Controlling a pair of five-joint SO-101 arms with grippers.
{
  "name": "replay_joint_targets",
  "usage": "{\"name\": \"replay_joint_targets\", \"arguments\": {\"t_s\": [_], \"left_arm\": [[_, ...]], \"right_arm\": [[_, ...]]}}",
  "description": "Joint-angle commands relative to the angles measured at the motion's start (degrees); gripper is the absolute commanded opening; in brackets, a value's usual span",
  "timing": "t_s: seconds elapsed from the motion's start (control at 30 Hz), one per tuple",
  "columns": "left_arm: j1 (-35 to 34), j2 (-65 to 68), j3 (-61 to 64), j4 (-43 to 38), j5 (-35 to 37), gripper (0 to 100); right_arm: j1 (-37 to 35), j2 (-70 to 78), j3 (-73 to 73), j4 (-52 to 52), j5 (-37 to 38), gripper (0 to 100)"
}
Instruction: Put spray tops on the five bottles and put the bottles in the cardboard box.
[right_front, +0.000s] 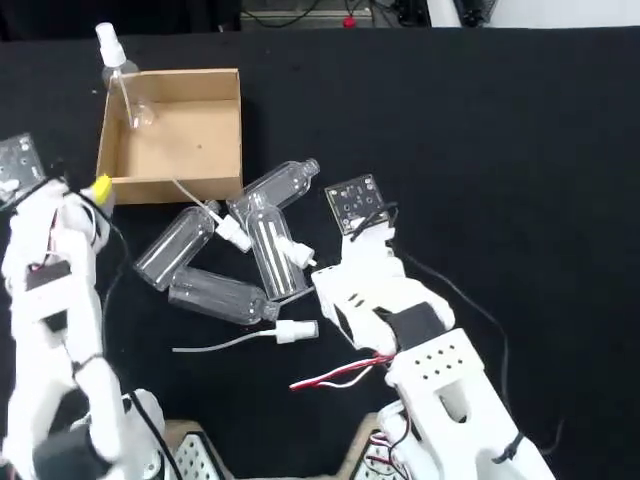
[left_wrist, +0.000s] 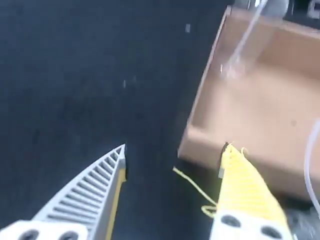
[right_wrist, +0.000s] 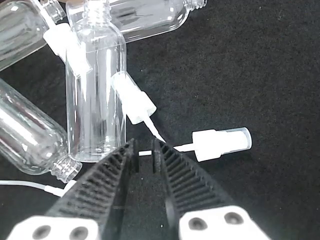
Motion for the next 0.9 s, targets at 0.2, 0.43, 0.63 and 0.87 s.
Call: {"name": "replay_joint_targets", "arguments": {"t_s": [0.2,0.43,0.63,0.87], "left_arm": [[-0.2,-15.1,1.5,28.0,0.7,30],[0.2,-15.5,7.6,22.4,3.8,30],[0.2,-15.7,8.6,21.5,3.8,30],[0.1,-15.7,8.6,21.5,3.8,30]], "right_arm": [[-8.7,-0.3,-9.8,3.4,0.6,6.0],[-20.0,7.1,-20.4,4.7,0.1,5.9],[-20.8,26.3,-31.8,1.8,-2.9,6.0],[-21.4,44.6,-44.9,1.5,-5.5,6.1]]}}
